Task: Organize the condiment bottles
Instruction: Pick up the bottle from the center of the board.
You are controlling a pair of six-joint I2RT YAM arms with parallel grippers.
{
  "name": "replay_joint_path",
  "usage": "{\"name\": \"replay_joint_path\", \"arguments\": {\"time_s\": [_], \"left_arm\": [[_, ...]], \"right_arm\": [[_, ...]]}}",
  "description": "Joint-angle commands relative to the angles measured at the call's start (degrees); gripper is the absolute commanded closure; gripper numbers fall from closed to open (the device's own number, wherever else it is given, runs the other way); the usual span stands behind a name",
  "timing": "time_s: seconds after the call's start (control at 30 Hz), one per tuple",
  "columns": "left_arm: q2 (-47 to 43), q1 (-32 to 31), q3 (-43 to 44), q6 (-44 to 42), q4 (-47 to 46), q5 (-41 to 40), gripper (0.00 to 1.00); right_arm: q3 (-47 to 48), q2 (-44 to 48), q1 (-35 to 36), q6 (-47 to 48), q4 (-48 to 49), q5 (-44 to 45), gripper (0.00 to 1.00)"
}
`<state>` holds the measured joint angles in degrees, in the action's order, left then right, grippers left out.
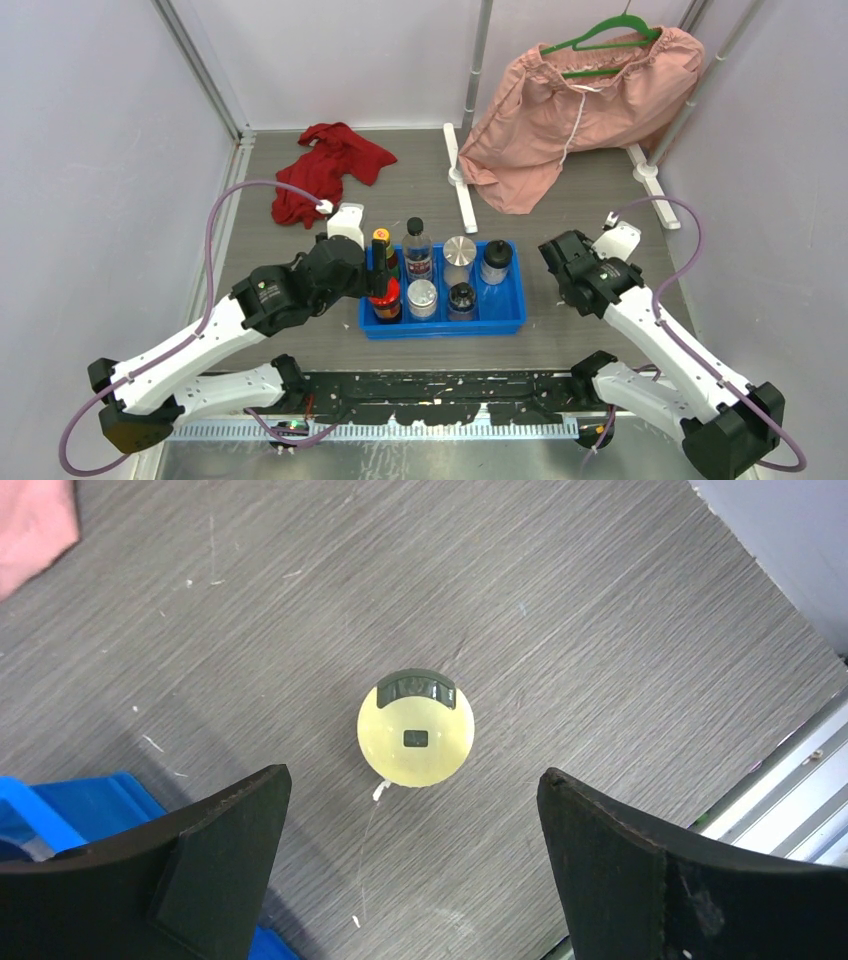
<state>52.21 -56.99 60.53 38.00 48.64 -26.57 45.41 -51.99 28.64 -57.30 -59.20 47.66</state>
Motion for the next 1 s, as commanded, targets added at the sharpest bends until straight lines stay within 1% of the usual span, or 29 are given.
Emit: {"name": "replay_joint_path", "arguments": {"time_s": [0.0,0.17,0.53,0.7,0.87,0.97], "left_arm": [[-0.97,-0.2,-0.13,-1.41,-1.28,0.23,0.26],[-1.58,-0.22,-0.3,-1.59,-1.19,-0.03,0.26],[-1.49,-0.22,-1.17,-1.27,-1.45,0.23,0.25],[-1.27,-0.22,-1.2,-1.09,-1.45,0.2,0.26],[-1.15,-0.18,-1.55,-0.74,-1.69,0.32,0.26],[-1.05,-0.2,-1.68,-0.58,-1.71,0.53,0.26]], "right_arm": [[-2.45,-1.55,-0.8,-3.98,4.29,0.88,0.0],[-3.43,-1.93,-2.42,-3.87,6.34,0.43,0.01],[-6.47,-2.71,-10.13,0.77,12.82,-6.45,0.06],[-6.84,-2.48,-11.33,2.14,14.09,-7.59,0.18],[-6.87,-2.26,-11.64,2.83,14.46,-7.89,0.22],[-6.86,-2.26,-11.68,3.08,14.72,-7.98,0.3]]}}
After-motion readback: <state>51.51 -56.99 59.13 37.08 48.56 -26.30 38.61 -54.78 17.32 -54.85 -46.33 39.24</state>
